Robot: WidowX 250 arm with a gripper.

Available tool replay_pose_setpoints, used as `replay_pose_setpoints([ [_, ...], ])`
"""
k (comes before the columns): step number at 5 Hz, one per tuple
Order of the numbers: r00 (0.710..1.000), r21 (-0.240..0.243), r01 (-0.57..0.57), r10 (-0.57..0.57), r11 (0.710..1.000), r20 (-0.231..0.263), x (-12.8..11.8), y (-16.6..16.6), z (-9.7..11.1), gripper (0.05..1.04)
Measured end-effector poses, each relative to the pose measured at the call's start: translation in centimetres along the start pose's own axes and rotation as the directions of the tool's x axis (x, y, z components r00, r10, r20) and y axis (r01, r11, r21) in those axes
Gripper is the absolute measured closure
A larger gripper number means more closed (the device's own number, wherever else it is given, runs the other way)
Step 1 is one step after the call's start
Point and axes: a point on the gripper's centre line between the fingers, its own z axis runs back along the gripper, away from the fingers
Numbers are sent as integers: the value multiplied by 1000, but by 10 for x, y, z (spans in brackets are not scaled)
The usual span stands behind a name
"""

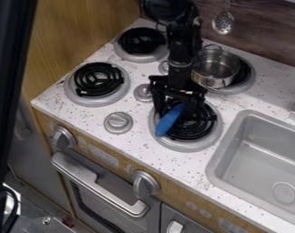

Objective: Moved the blue fork to the left lower burner

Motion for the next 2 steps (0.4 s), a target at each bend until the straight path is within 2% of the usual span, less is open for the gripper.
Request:
replay_pose_setpoints([
  [2,999,-13,-35,35,999,-28,7,6,-1,691],
])
